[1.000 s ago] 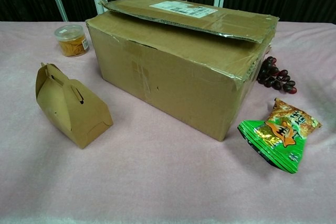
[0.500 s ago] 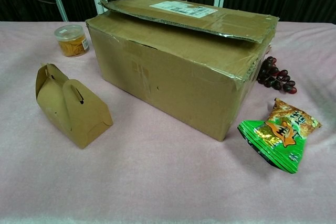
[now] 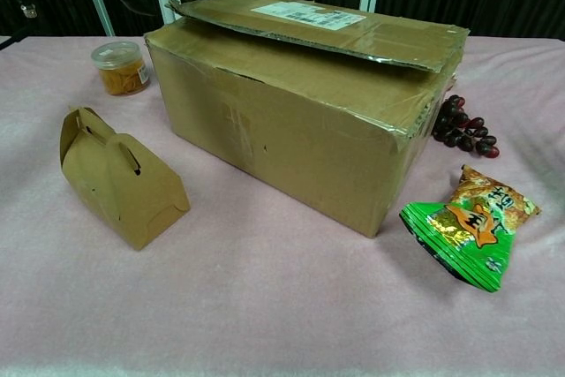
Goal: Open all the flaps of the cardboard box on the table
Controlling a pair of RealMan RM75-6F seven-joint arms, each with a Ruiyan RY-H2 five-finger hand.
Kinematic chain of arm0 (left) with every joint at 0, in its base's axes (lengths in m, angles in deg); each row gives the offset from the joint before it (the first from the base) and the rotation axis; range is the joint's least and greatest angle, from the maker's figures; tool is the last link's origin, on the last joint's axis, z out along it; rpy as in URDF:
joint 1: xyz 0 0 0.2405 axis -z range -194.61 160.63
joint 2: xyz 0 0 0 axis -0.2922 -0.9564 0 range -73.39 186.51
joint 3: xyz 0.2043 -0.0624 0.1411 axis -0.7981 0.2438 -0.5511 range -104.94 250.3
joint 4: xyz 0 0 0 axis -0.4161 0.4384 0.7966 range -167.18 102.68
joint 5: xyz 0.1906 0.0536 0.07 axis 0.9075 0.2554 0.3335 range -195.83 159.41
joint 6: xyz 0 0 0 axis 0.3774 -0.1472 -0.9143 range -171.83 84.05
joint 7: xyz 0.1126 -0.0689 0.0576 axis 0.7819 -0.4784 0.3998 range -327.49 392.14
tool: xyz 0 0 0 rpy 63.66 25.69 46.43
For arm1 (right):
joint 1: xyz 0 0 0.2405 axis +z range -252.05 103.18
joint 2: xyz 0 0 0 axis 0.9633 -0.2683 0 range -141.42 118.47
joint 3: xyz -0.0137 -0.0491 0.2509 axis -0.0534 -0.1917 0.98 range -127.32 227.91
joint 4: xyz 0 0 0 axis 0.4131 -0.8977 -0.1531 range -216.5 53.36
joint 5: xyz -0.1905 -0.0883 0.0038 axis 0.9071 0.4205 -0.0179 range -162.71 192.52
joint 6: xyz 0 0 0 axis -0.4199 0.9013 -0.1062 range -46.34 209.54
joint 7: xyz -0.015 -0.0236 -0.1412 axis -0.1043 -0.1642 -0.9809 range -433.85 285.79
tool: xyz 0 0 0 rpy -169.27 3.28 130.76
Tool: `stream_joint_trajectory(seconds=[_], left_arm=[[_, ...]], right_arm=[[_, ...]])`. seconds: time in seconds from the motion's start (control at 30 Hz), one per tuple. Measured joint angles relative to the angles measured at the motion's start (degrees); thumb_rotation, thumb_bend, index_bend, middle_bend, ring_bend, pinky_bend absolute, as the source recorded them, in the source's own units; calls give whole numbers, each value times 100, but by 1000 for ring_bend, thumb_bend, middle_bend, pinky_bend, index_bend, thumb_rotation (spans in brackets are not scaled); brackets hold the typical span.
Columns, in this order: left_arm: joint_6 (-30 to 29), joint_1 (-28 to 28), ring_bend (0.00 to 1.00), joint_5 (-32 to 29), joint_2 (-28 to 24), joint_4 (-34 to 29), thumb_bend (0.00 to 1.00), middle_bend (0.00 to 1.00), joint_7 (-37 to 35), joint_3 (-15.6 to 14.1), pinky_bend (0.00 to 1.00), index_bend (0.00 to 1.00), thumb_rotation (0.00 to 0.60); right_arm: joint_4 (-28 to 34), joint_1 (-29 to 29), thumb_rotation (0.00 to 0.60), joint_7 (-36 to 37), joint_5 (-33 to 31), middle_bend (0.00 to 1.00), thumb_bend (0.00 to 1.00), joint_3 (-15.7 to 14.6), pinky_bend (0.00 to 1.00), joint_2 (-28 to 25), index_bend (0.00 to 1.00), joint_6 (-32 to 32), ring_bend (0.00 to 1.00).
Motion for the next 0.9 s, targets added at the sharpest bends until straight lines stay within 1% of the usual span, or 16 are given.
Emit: stream_joint_trajectory(seconds=[0.53, 0.6, 0.77, 0.9], left_arm=[[216, 702, 0, -345, 644, 917, 168, 0, 169, -117, 0, 0, 600], [238, 779, 0, -368, 726, 1047, 182, 0, 172, -143, 0, 0, 600], [234, 943, 0, -231, 855, 1319, 204, 0, 111, -181, 0, 0, 600], [228, 1035, 0, -137, 890, 1377, 209, 0, -10, -179, 0, 0, 600]], right_arm=[[60, 7, 600, 197, -123, 0, 325, 37, 211, -50, 0, -106, 0], [68, 9, 600, 228, -154, 0, 325, 45, 211, -58, 0, -132, 0], [100, 18, 600, 284, -204, 0, 325, 57, 211, -74, 0, -193, 0], [107, 23, 600, 310, -234, 0, 324, 66, 211, -83, 0, -221, 0]])
